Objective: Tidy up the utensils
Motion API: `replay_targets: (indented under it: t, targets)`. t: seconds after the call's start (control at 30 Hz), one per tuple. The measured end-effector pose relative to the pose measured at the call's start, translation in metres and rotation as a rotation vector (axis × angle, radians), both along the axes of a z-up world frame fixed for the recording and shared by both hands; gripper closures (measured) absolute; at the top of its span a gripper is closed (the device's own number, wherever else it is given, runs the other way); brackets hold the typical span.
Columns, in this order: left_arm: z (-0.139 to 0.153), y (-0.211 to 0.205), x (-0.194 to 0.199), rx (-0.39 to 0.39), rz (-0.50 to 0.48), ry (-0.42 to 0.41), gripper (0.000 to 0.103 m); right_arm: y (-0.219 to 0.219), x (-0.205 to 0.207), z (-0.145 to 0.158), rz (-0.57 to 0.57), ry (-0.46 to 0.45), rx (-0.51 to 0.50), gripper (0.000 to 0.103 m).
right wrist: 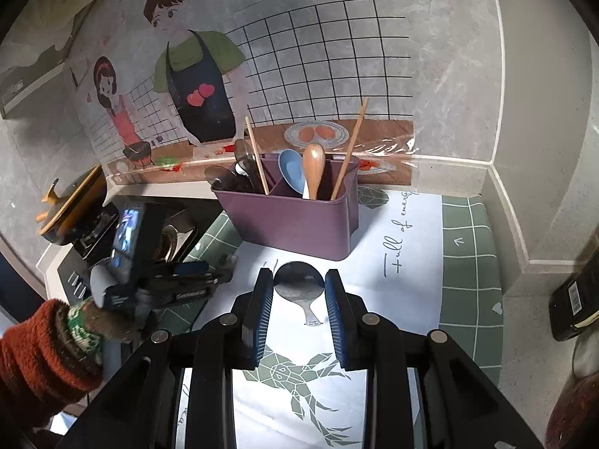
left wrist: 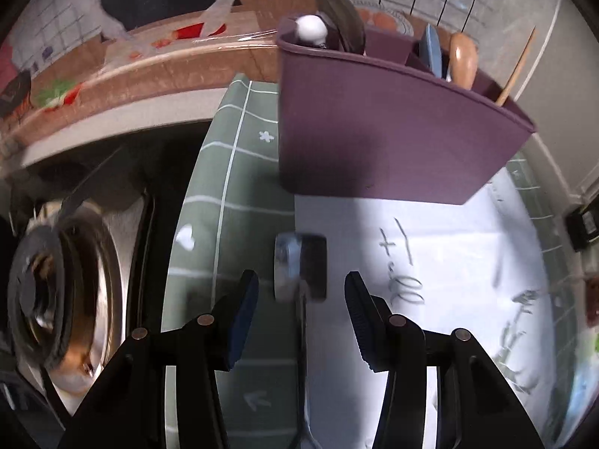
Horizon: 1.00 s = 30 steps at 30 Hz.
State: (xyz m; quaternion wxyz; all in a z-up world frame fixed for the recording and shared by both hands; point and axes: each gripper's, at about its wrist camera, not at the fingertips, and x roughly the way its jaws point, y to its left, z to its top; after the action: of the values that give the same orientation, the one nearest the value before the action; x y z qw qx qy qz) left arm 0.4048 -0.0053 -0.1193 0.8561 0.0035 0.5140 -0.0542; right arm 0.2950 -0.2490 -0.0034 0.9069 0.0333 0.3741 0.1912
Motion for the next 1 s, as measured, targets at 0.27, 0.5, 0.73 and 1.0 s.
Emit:
replay_targets:
  t: [0.27, 0.5, 0.73, 1.0]
  targets:
    - [-0.009, -0.009, 0.01, 0.058, -0.01, -0.007, 0.055, -0.008, -0.001, -0.006, -0.041, 0.006, -0.002, 0.077]
    - [0.001, -0.001, -0.005, -0.046, 0.003, -0.042, 0.07, -0.003, -0.011, -0.004, -0.047, 0.008, -0.017, 0.077]
    - [0.054, 0.011, -0.081, -0.147, -0.041, -0.2, 0.07, 0.003, -0.028, 0.0, -0.007, 0.049, 0.014, 0.077]
    - [0.147, 0.005, -0.097, -0.269, -0.075, -0.447, 0.07, 0.007, -0.028, 0.03, -0.006, 0.009, 0.067, 0.077]
